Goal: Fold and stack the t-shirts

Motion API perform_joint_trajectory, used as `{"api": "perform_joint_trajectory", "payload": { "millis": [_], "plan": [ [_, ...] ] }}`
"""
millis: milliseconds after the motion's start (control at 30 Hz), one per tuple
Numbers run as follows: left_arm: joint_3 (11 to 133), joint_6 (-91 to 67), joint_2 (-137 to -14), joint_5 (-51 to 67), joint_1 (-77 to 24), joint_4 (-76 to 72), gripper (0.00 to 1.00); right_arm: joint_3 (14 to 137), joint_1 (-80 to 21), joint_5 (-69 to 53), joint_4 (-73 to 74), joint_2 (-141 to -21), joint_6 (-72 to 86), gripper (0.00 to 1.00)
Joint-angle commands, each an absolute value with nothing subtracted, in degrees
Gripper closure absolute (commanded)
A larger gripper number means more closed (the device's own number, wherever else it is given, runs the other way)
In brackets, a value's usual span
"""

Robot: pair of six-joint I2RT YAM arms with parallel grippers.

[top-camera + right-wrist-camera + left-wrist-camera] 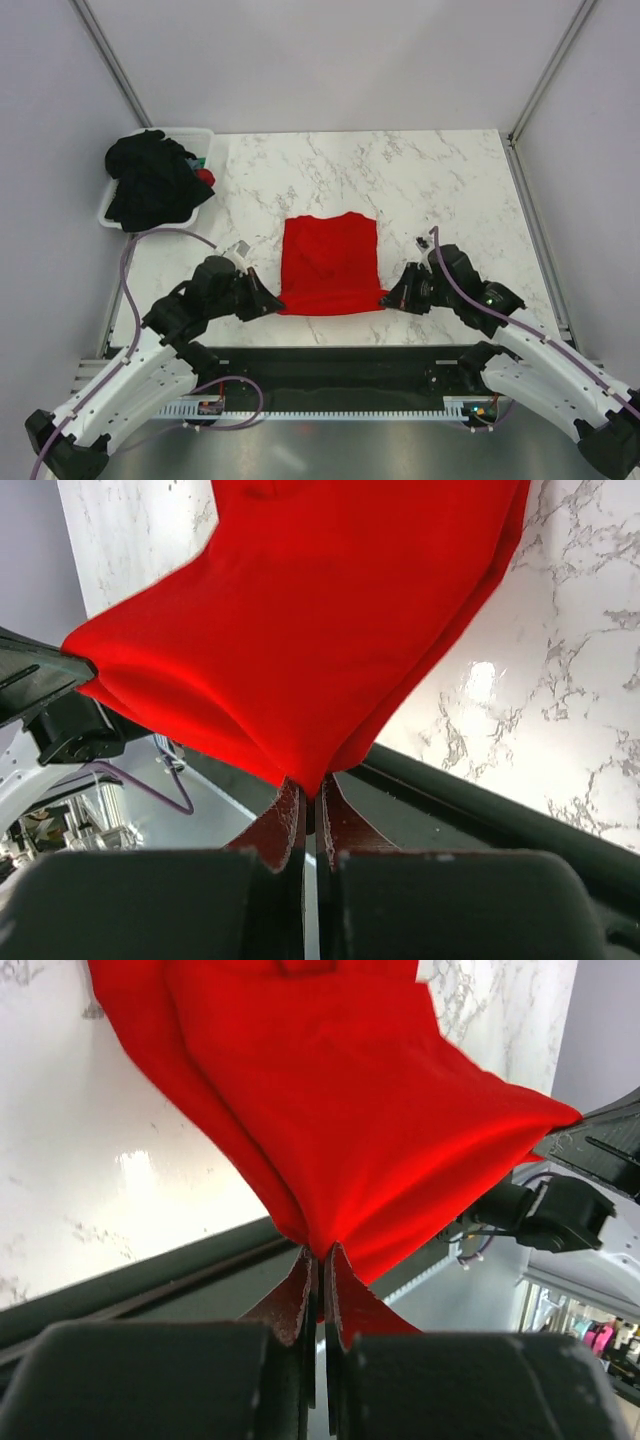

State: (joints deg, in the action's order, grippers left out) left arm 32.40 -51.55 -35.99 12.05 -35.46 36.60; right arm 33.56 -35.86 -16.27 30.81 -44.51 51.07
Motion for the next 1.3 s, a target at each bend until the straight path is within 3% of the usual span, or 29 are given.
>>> {"api": "perform_joint_trajectory", "payload": {
  "millis": [0,133,400,767,1267],
  "plan": [
    [37.2,-55.0,-34.4,7.4,-35.4,46.5,0.98,40.6,-35.8,-9.3,40.8,-45.2,51.4,1.0],
    [44.6,-51.3,-40.2,3.5,-35.3,47.3,0.98,51.7,-35.8,-3.3,45.5,-51.4,46.9,1.0],
    [58.1,-45.0,-56.0,-2.0,-34.1,47.2,0.98,61.9,-35.2,2.9,46.1,-63.4,42.6,1.0],
    [65.4,-39.6,-70.7,3.2,-24.9,43.2,0.98,69.9,-24.7,-1.8,42.5,-77.2,34.1,1.0],
    [75.8,-35.3,-92.9,5.9,-15.8,37.4,0.98,84.1,-21.8,-5.0,37.7,-101.9,29.1,1.0]
  ]
}}
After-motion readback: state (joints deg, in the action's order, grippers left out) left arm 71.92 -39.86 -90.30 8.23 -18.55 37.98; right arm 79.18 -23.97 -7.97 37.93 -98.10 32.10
